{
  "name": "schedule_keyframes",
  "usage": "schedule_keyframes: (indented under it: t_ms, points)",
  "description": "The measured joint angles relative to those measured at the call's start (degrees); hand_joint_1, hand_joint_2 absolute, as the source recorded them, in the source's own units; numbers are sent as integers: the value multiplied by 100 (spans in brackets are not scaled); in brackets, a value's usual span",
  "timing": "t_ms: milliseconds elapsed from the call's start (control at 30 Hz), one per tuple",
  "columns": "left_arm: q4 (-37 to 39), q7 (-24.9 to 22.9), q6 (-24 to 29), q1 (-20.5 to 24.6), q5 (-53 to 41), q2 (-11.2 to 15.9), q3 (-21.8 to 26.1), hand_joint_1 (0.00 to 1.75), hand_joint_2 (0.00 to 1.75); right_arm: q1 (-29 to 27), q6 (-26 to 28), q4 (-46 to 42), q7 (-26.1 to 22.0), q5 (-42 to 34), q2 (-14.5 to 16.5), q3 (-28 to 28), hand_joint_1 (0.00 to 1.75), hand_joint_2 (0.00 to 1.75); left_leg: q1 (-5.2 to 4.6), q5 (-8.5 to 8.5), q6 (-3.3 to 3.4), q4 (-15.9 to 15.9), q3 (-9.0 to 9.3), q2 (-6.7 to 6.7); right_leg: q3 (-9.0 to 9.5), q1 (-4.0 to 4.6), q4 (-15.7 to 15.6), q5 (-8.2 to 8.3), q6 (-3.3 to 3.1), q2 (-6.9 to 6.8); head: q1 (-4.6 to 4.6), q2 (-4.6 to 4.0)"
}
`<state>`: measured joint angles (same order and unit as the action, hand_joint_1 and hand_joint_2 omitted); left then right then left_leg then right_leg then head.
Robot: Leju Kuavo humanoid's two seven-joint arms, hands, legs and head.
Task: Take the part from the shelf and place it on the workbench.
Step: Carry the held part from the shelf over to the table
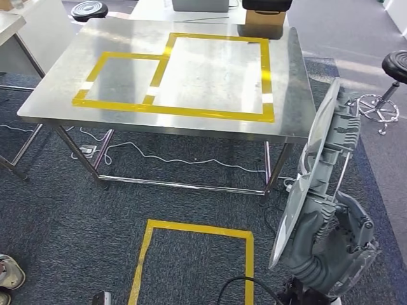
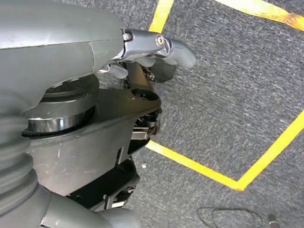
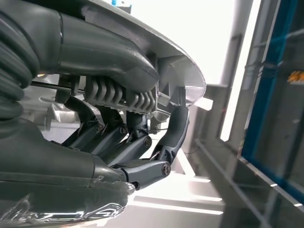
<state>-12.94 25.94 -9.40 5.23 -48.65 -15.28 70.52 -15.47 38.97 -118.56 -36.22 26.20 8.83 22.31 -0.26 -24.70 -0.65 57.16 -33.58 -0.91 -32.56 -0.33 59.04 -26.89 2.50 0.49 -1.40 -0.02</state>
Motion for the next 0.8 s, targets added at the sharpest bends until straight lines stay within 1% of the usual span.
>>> schedule_keyframes:
  t_ms: [67,100,133,167,233,267,300,333,367,400,433,467,500,567,600,633,667,733,767,800]
  points:
    - [0,-16,16,-1,10,-2,1,0,175,-31,0,10,37,-86,115,-110,175,175,12,12,-62,-8,-12,1,-16,0,-9,35,-80,4,1,0]
    - [0,-26,20,0,11,-3,1,0,175,-43,0,14,7,-142,194,-181,175,175,17,-35,-94,41,-36,6,-18,-6,-18,49,-118,-1,11,0]
    - [0,-32,22,1,11,-4,1,0,175,-50,0,16,-51,-208,269,-260,175,175,21,-146,-125,193,-105,11,-19,-17,-28,63,-151,-10,29,0]
    - [0,-41,25,1,10,-4,1,0,175,-55,0,16,-114,-266,330,-337,175,175,26,-317,-153,471,-232,17,-23,-25,-33,71,-176,-19,47,0]
    - [0,-58,29,-2,10,-5,2,0,175,-61,-1,17,-191,-254,406,-474,175,175,34,-686,-193,1232,-587,21,-41,-25,-32,75,-200,-30,76,0]
    - [0,-65,31,-5,10,-4,3,0,175,-65,-2,17,-201,-154,424,-523,175,175,35,-773,-201,1517,-720,21,-47,-24,-32,76,-204,-32,78,0]
    - [0,-68,31,-7,10,-3,3,0,175,-68,-2,18,-211,-19,438,-566,175,175,35,-750,-201,1611,-763,21,-49,-24,-32,77,-204,-31,79,0]
    - [0,-70,30,-7,9,-3,3,0,175,-71,-2,18,-227,108,447,-603,175,175,35,-626,-193,1492,-700,22,-46,-24,-32,77,-203,-29,80,0]
    - [0,-70,28,-6,3,-2,3,0,175,-70,-2,15,-251,227,456,-636,175,175,35,-434,-180,1180,-537,23,-38,-25,-31,76,-199,-26,80,0]
    - [0,-70,25,-4,-6,-2,2,0,175,-67,-2,8,-277,321,463,-660,175,175,35,-245,-164,789,-330,30,-32,-23,-31,74,-189,-23,81,0]
    - [0,-70,22,2,-19,-2,1,0,175,-61,-2,-2,-297,407,466,-674,175,175,33,-126,-141,414,-144,33,-34,-10,-19,65,-168,-18,88,0]
    - [0,-71,19,9,-31,-2,0,0,175,-56,-2,-12,-308,482,467,-681,175,175,31,-64,-115,157,-18,36,-40,3,-16,62,-141,-15,87,0]
    - [0,-73,17,12,-39,-2,-1,0,175,-51,-2,-18,-311,528,467,-680,175,175,25,-61,-84,29,37,36,-47,13,-18,61,-108,-13,88,0]
    - [0,-79,16,8,-42,-3,-1,0,175,-44,-2,-21,-301,547,465,-674,175,175,24,-64,-9,-18,42,30,-49,13,-41,67,-42,-15,81,0]
    - [0,-81,16,5,-41,-4,-1,0,175,-42,-1,-21,-293,545,464,-670,175,175,30,-54,26,-33,49,29,-59,8,-20,41,-10,-17,74,0]
    - [0,-82,16,6,-40,-6,-1,0,175,-39,-1,-21,-282,549,461,-665,175,175,41,-43,61,-49,57,28,-108,5,91,-40,20,-17,53,0]
    - [0,-81,16,8,-38,-8,-1,0,175,-35,0,-20,-263,555,455,-658,175,175,52,-36,90,-62,65,28,-216,2,326,-180,46,-18,34,0]
    - [0,-56,16,7,-8,-6,1,0,175,-3,-12,-13,-115,392,412,-603,175,175,50,-43,121,-61,67,32,-569,-2,1078,-539,86,-17,0,0]
    - [0,-33,16,4,16,-4,2,0,175,21,-23,-8,11,252,372,-553,175,175,48,-45,124,-60,68,34,-731,-5,1406,-656,99,-18,-1,0]
    - [0,1,16,1,41,-3,4,0,175,43,-36,4,161,102,311,-485,175,175,47,-47,125,-59,69,34,-811,-6,1552,-661,106,-18,-2,0]
